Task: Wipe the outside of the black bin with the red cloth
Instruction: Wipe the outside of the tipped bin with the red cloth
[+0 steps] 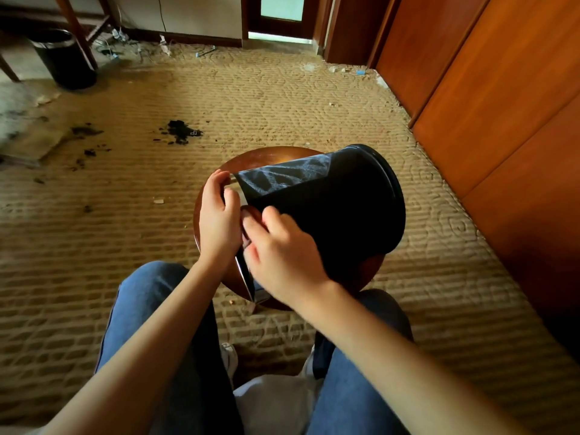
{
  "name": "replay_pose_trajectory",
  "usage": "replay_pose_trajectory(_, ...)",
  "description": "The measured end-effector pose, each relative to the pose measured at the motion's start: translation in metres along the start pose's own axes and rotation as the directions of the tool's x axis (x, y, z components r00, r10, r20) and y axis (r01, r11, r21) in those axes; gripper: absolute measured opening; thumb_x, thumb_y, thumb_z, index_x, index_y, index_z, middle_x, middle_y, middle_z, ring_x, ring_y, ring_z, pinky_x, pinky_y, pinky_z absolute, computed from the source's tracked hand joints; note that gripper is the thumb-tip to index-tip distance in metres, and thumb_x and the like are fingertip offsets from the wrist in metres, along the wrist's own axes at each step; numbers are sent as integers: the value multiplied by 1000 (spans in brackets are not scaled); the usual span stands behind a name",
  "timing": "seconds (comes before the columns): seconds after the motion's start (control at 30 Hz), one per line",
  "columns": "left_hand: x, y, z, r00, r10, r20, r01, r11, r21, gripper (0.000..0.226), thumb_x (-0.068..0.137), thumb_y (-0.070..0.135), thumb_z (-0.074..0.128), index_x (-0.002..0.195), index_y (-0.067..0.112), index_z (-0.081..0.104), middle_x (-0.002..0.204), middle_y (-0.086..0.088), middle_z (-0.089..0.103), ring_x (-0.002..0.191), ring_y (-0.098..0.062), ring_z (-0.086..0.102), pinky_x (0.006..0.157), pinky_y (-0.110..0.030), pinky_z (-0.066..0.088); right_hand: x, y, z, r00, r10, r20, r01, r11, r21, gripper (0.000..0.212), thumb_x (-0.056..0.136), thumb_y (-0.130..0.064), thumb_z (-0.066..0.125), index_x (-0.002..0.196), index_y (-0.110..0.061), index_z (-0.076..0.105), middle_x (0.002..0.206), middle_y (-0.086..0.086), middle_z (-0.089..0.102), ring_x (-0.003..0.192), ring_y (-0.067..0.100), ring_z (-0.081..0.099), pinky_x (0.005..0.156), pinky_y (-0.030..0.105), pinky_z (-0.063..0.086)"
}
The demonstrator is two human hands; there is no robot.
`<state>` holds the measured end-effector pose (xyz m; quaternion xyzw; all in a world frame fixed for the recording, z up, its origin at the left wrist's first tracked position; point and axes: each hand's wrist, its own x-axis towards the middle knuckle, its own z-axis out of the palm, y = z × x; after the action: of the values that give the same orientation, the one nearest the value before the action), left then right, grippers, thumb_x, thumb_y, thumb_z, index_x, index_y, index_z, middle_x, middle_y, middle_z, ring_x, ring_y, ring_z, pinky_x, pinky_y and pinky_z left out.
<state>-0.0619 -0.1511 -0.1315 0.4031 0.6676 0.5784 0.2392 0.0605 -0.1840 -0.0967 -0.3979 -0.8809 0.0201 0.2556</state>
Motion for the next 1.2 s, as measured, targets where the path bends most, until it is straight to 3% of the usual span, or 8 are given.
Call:
replay_pose_trajectory(0.1, -2, -2, 0, 1000, -19, -8, 19, 1000, -9, 39, 97, 22, 37, 133, 18, 49, 138, 2, 51, 127, -10, 45, 101, -13, 35, 2, 49, -24, 994, 110, -21, -111, 993, -43, 44, 81, -27, 41, 118, -22, 66, 90, 10, 58, 74, 34, 60, 54, 36, 50)
replay_pose_trajectory(0.27, -12, 1, 2, 999, -36, -23, 34, 996, -82, 38, 98, 21, 37, 134, 21, 49, 140, 4, 49, 130, -7, 42, 113, -33, 32, 1, 134, -56, 828, 550, -113, -561, 811, -162, 44, 91, -21, 47, 134, -23, 54, 114, 15, 56, 102, 37, 55, 81, 40, 45)
replay_pose_trajectory(0.37, -10, 1, 2, 999, -40, -27, 38, 996, -79, 37, 97, 21, 36, 131, 21, 50, 139, 4, 50, 129, -8, 43, 113, -35, 33, 5, 90, -29, 908, 385, -167, -416, 877, -240, 45, 84, -21, 44, 125, -9, 58, 98, 20, 56, 85, 40, 58, 64, 39, 45)
replay_pose_trajectory(0.53, -6, -2, -1, 1000, -8, -24, 7, 999, -39, 37, 95, 21, 36, 128, 18, 52, 137, 2, 52, 127, -9, 45, 110, -32, 34, -2, 6, -2, 999, 46, -22, -46, 999, 30, 45, 82, -24, 39, 116, -12, 65, 84, 11, 56, 69, 30, 57, 48, 30, 44)
replay_pose_trajectory(0.67, -11, -3, -1, 1000, -6, -24, 5, 999, -38, 35, 96, 23, 37, 127, 27, 52, 139, 8, 50, 127, -3, 43, 109, -27, 33, 4, 82, -32, 972, 232, -50, -236, 964, -119, 42, 87, -25, 48, 127, -29, 59, 100, 11, 58, 88, 35, 59, 68, 38, 50)
replay_pose_trajectory(0.8, -17, -1, 3, 1000, 5, -14, -6, 996, -93, 32, 94, 26, 35, 121, 33, 50, 138, 4, 51, 127, -12, 46, 110, -34, 36, 12, 145, -64, 818, 568, -91, -575, 796, -192, 40, 90, -23, 47, 130, -23, 57, 112, 16, 57, 102, 37, 56, 82, 41, 47)
replay_pose_trajectory(1.03, -10, -5, -3, 999, 47, -1, -47, 998, -45, 47, 88, 25, 31, 127, 14, 54, 140, 0, 50, 129, -8, 44, 110, -28, 33, 5, -12, 1, 999, 48, -12, -48, 997, -65, 39, 78, -22, 44, 107, -11, 68, 81, 11, 57, 68, 30, 57, 47, 28, 42)
replay_pose_trajectory(1.2, -15, -6, -2, 999, 49, -2, -49, 998, -34, 47, 90, 29, 29, 129, 18, 53, 141, 7, 48, 126, 2, 41, 107, -18, 30, 1, 85, -37, 958, 284, -35, -286, 948, -142, 42, 89, -25, 48, 129, -29, 57, 106, 12, 58, 94, 36, 58, 72, 40, 50)
